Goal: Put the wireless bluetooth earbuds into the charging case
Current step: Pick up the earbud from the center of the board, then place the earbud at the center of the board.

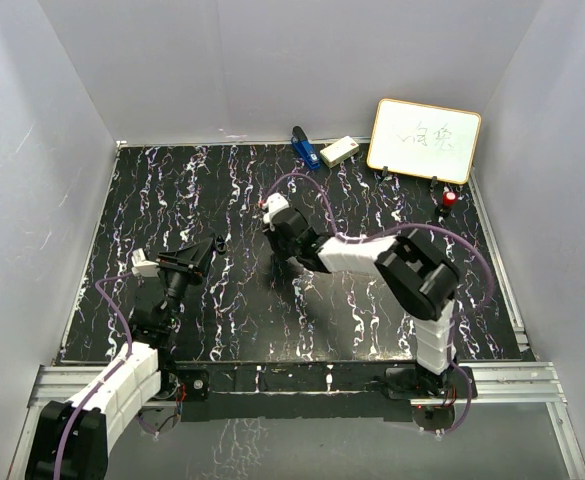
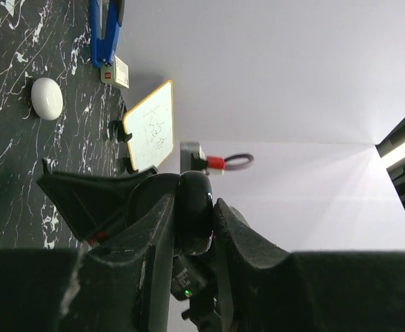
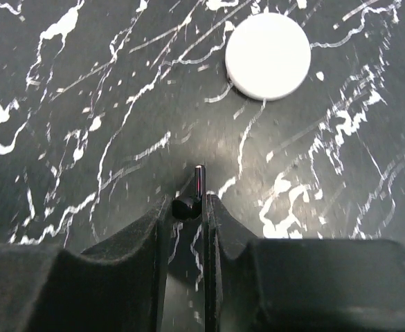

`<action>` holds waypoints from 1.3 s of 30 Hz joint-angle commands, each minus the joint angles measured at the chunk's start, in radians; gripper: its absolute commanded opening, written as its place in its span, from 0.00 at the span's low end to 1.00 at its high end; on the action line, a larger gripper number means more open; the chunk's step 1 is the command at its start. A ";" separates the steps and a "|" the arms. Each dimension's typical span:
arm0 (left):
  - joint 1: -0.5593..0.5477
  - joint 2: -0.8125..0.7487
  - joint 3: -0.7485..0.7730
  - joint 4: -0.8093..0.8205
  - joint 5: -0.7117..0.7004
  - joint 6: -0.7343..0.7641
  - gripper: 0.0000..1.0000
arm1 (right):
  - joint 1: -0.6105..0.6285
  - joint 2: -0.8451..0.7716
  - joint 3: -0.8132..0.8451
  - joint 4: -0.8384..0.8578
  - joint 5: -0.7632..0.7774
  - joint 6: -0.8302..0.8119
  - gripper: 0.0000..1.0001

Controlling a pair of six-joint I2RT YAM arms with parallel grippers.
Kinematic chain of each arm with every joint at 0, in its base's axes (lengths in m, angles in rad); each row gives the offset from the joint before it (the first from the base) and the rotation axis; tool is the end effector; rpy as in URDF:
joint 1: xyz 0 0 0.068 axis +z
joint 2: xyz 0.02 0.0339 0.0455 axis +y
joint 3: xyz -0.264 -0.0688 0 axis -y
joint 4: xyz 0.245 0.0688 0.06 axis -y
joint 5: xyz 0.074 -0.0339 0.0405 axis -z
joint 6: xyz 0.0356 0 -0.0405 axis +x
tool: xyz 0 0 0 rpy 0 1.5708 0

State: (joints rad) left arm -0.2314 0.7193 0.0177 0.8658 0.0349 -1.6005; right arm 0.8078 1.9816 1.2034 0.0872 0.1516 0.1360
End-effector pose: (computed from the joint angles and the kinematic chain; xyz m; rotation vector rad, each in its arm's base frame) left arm 0.1509 -0.0368 0.1930 -0.9831 1.2563 -1.5088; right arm 0.2984 0.3043 0.1567 -0.6724 2.1722 0.3325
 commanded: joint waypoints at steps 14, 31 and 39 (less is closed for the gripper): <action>0.006 0.016 -0.019 0.072 0.025 -0.004 0.00 | 0.002 -0.418 -0.359 0.010 0.052 0.061 0.06; 0.006 0.163 0.010 0.165 0.081 0.009 0.00 | 0.002 -0.450 -0.473 0.050 0.008 0.082 0.05; 0.006 0.162 0.018 0.149 0.084 0.017 0.00 | 0.002 -0.431 -0.466 0.057 -0.027 0.058 0.07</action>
State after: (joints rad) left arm -0.2310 0.8886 0.0036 0.9733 0.1028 -1.5967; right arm 0.8078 1.5497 0.7341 0.0841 0.1448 0.2108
